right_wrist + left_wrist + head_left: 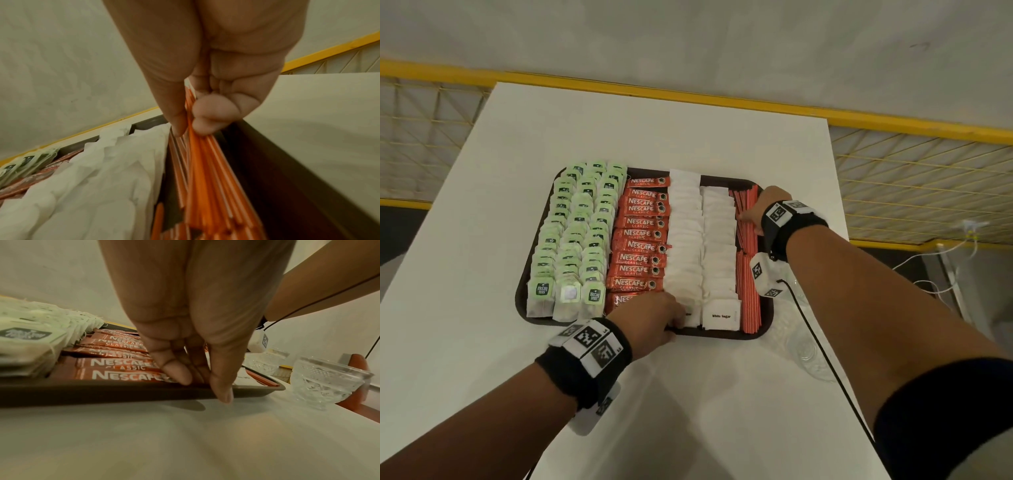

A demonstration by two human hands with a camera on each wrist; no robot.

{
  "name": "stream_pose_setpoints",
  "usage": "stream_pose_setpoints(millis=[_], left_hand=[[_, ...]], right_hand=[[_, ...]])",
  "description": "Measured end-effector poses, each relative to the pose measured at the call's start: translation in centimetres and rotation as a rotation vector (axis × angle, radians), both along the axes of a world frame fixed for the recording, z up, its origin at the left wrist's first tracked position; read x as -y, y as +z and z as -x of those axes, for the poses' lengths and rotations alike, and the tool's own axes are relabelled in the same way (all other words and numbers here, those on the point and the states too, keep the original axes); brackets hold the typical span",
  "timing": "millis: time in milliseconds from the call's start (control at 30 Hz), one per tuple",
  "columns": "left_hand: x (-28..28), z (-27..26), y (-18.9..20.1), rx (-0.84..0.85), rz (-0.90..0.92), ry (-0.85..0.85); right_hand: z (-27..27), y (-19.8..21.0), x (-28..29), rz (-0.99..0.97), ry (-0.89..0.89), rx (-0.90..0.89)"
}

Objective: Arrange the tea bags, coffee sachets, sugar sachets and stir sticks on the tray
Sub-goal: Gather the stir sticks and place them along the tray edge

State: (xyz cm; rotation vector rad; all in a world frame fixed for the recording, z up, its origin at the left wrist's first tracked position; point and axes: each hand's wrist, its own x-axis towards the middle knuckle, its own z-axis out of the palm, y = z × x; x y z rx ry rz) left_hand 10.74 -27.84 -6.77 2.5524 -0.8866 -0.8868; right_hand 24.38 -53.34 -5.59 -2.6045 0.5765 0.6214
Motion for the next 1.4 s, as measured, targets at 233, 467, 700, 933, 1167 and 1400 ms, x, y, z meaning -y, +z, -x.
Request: stream_pose_setpoints(millis=[233,467,700,933,1167,1400], left_hand=[[-0.1,0.3,-0.2,0.010,0.018,0.002],[-1.0,0.8,0.5,0.014,0.069,0.055],[-5.9,-0.9,3.3,0.156,0.220,0.355],[-15.0,-2.9,0.8,0.325,0.085,0.762],[-20.2,-1.6,-2.2,0.127,-0.063,0.942],[-21.3,-1.2,-3.4,-0.056,0.238,1.042]], right_hand=[[0.1,0.7,0.1,0.084,-0.040,0.035],[3.0,2.2,-0.3,0.007,-0.117,0.123],[9.2,2.0,-4.6,0.085,-0.064,0.094],[14.8,0.2,-7.3,0.244,-0.003,-0.104],[16.4,0.0,-8.9,0.264,-0.104,-0.171],[16.7,-0.8,-9.9,0.258,-0.243,-0.123]])
